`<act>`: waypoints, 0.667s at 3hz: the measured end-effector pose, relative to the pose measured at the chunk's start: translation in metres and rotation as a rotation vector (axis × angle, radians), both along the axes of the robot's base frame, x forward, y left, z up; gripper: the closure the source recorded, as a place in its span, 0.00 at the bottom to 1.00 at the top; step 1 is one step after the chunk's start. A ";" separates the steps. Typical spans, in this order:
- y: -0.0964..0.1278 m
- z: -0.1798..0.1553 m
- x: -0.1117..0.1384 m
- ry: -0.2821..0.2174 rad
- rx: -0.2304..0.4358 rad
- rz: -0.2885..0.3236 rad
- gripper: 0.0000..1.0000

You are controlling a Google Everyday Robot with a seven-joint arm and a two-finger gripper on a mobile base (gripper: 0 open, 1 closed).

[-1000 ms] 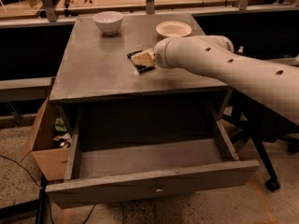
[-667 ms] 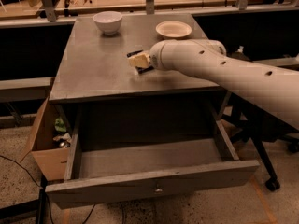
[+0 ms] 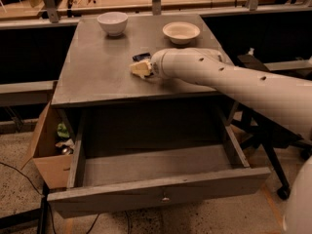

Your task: Place rxbar blueberry into top drawer

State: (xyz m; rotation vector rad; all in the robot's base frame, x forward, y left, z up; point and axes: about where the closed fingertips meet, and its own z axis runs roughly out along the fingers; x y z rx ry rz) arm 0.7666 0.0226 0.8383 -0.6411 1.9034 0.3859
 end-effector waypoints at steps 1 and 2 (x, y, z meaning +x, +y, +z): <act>-0.001 -0.008 0.003 0.017 0.033 -0.013 0.52; -0.003 -0.007 0.003 0.016 0.039 -0.018 0.83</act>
Offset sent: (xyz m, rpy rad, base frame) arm 0.0019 -0.0159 -0.0059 0.0681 0.0091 -0.0493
